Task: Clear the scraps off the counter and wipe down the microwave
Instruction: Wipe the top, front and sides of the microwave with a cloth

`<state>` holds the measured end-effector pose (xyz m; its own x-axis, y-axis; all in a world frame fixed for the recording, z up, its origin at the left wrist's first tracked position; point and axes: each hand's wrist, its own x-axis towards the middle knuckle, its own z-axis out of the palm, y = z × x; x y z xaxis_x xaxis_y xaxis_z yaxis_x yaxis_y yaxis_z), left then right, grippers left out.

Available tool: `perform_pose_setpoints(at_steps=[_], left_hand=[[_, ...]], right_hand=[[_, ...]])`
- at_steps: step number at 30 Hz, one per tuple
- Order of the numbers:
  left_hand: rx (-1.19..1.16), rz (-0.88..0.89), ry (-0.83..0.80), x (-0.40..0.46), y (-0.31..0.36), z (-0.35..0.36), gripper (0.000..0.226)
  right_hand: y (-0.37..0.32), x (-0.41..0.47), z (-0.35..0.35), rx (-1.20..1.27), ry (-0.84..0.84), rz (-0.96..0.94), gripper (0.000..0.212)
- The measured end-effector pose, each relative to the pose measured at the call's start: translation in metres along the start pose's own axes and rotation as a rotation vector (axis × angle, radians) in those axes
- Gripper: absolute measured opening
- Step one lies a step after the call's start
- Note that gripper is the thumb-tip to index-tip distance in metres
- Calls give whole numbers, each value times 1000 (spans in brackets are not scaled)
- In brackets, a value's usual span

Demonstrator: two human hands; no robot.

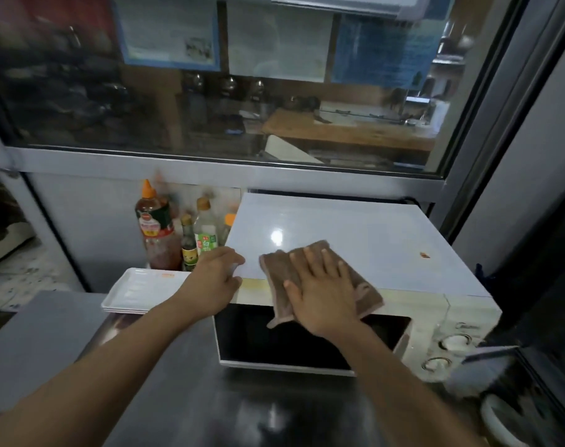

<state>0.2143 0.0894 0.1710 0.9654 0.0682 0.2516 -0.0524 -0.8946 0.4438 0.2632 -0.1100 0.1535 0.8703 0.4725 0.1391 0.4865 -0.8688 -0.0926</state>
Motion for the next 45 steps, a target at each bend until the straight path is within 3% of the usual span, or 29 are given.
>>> perform_pose_setpoints(at_steps=[5,8,12,18,23,26,29,34,37,39,41,45], left_hand=[[-62,-37,-21,3,-4,-8,27],[-57,-65,-48,2,-9,-9,40],[-39,-74,-74,9,-14,-8,43],[-14,-121,-93,31,-16,-9,42],[-27,-146,-57,33,-16,-6,43],[-24,-149,-55,32,-16,-7,43],[-3,-145,-57,32,-13,-8,44],[9,-151,-67,31,-7,-10,46],[-20,-173,-31,30,3,-11,44],[-31,-167,-6,29,10,-11,41],[2,-142,-12,28,15,-11,40],[23,-116,-38,25,23,-10,34]], right_hand=[[-25,9,3,-11,-37,-257,57],[21,31,-9,76,-84,-144,53],[75,67,-15,10,-80,61,52],[61,137,-6,14,-125,163,57],[24,157,-2,34,-133,-76,54],[11,129,2,76,-154,-263,54],[9,90,1,90,-158,-321,55],[32,53,-19,174,-220,-214,60],[43,53,-34,382,-83,-41,59],[53,59,-42,252,31,135,53],[60,62,-45,62,-14,256,43],[57,62,-41,110,-76,293,29]])
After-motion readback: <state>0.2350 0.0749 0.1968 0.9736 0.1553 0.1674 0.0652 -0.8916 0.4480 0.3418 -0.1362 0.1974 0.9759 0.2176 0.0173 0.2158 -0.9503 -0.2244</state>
